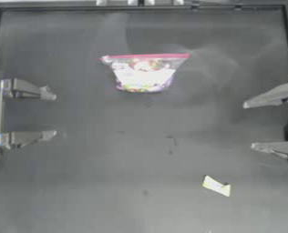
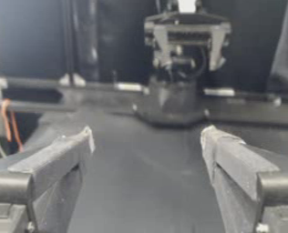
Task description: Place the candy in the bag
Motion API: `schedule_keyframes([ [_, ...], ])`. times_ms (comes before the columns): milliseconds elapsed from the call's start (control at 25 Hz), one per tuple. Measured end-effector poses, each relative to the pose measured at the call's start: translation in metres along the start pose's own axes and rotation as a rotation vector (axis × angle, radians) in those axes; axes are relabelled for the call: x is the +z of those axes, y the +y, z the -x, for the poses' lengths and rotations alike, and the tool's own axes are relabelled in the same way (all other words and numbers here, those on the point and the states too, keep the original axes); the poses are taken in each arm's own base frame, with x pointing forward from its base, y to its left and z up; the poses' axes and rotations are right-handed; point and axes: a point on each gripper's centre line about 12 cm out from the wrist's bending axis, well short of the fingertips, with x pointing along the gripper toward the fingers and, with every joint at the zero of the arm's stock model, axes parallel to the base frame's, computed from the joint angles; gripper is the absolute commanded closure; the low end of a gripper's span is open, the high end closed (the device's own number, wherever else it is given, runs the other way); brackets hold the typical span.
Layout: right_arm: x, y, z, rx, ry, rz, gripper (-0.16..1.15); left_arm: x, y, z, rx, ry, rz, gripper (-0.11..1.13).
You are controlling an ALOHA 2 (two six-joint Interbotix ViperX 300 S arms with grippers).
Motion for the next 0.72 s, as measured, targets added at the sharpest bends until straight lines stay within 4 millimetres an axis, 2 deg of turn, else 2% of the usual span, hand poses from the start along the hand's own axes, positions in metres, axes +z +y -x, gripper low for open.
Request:
schedule_keyframes([
  [360, 0.012, -0.014, -0.007, -0.067, 0.108, -0.01, -0.01, -0.009, 0.023, -0.011, 0.097, 0.1, -0.042, 0.0],
  [720, 0.03, -0.043, -0.044, -0.167, 0.332, 0.013, -0.01, -0.012, 0.027, -0.01, 0.116, 0.123, -0.044, 0.0],
])
